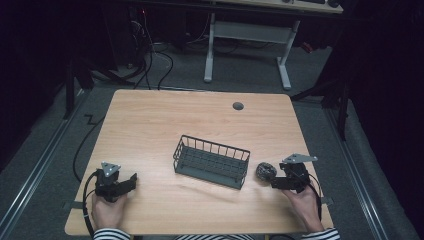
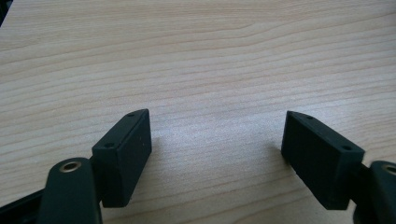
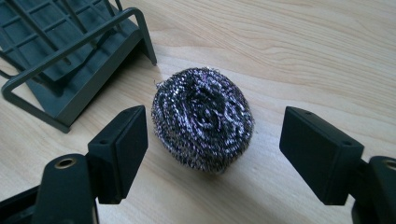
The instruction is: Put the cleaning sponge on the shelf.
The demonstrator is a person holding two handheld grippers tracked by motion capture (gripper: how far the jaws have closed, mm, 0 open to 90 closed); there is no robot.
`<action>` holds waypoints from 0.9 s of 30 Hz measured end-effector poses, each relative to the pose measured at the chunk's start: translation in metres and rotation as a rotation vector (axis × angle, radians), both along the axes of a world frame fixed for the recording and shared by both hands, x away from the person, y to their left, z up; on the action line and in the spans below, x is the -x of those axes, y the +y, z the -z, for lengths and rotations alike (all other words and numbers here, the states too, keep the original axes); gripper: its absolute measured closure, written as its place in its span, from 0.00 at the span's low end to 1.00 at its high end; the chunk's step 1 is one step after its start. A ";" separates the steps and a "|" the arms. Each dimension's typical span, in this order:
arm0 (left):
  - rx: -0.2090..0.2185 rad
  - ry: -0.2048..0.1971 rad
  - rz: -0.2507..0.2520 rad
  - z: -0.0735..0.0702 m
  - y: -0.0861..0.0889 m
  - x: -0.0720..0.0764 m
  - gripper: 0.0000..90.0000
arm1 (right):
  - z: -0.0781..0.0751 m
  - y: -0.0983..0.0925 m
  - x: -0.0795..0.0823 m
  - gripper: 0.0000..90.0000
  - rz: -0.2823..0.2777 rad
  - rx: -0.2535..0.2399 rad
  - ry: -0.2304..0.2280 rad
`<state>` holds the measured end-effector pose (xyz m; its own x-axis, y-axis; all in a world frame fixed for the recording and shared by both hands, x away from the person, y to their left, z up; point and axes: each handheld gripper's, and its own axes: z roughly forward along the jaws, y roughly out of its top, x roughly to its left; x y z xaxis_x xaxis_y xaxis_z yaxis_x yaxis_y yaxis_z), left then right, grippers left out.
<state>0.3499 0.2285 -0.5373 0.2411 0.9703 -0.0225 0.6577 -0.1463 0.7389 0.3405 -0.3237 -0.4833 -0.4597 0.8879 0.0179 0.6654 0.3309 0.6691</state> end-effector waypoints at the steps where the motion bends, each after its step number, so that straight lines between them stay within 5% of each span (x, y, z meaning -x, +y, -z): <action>1: 0.001 0.000 0.000 0.000 0.000 0.000 0.28 | 0.000 0.000 0.000 0.26 0.000 0.000 0.000; 14: 0.003 0.000 -0.001 0.000 0.000 0.000 0.28 | 0.016 0.013 -0.018 0.29 -0.027 0.066 0.082; 27: 0.012 -0.002 -0.003 0.000 0.001 0.000 0.28 | 0.016 0.015 -0.016 0.39 -0.038 0.085 0.091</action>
